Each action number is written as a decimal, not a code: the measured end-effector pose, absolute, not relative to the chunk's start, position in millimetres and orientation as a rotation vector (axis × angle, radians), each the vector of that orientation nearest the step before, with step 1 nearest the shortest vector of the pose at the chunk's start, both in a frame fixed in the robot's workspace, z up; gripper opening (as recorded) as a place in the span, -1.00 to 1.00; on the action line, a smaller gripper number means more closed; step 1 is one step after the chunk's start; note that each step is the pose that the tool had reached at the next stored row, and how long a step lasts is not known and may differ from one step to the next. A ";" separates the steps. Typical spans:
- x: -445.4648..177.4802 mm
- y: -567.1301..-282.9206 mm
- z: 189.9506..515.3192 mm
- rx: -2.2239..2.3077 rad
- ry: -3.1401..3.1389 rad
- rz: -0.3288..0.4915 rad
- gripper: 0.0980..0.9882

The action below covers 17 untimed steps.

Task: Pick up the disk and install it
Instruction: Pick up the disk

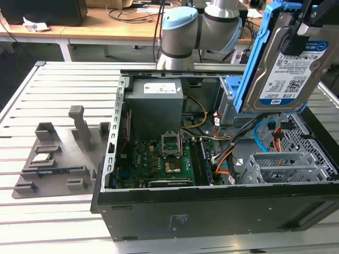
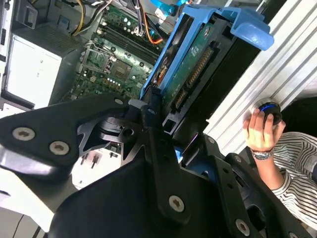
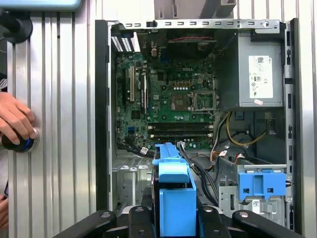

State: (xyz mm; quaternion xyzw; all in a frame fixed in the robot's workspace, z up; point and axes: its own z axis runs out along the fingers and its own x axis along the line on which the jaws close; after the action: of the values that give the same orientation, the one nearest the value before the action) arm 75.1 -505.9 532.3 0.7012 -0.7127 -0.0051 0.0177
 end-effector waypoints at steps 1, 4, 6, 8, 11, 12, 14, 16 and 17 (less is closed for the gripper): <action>75.1 -510.2 531.6 2.178 -2.214 -0.016 -0.40; 75.4 -514.0 528.2 2.178 -2.214 -0.016 -0.40; 78.2 -514.7 525.0 2.178 -2.214 -0.016 -0.40; 82.2 -514.8 522.7 2.178 -2.214 -0.016 -0.40; 91.1 -514.7 519.5 2.177 -2.213 -0.016 -0.40; 93.7 -514.8 518.0 2.177 -2.213 -0.015 -0.40; 98.3 -514.8 515.0 2.177 -2.213 -0.015 -0.40; 102.2 -514.8 512.2 2.176 -2.212 -0.014 -0.40; 104.0 -514.8 510.9 2.176 -2.212 -0.014 -0.40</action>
State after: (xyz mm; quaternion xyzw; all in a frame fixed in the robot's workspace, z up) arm 104.0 -514.8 510.9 0.7012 -0.7127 -0.0044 0.0193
